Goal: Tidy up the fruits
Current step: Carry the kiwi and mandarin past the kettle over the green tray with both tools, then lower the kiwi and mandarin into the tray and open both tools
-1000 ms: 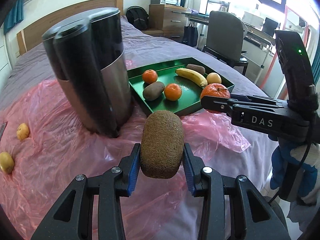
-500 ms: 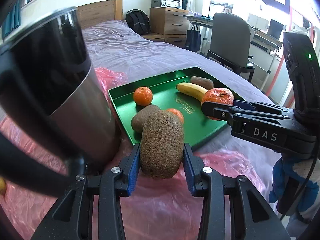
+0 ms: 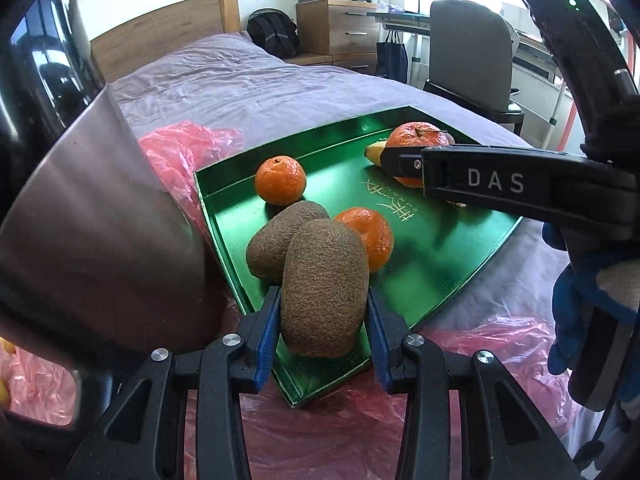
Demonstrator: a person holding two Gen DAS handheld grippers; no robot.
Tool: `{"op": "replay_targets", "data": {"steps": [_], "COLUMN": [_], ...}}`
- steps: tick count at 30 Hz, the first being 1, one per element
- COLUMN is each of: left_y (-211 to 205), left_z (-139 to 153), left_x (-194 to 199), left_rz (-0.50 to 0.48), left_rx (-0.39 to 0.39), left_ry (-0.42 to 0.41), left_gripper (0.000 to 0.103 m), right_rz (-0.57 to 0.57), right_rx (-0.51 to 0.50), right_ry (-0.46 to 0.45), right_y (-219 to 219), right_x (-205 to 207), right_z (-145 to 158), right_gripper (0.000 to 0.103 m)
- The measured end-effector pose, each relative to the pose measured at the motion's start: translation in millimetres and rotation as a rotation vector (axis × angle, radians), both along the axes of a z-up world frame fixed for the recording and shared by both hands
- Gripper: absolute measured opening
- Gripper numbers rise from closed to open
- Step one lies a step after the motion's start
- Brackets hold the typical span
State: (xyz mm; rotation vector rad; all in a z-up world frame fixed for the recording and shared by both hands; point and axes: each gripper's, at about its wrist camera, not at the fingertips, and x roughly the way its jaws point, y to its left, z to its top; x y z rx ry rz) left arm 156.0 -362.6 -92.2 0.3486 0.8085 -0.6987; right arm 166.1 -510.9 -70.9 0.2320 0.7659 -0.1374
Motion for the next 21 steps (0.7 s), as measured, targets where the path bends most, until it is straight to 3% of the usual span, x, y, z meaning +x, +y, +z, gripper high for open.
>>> {"op": "replay_targets", "data": {"steps": [21], "left_y": [-8], "left_z": [-15], "left_x": [9], "left_rz": [0.007], "left_rx": [0.018], "left_ry": [0.02], "left_gripper": [0.036], "right_rz": [-0.001], "right_rx": [-0.031], "right_ry": [0.067], "right_y": [1], "right_x": [7], "right_z": [-34], "right_gripper": [0.035]}}
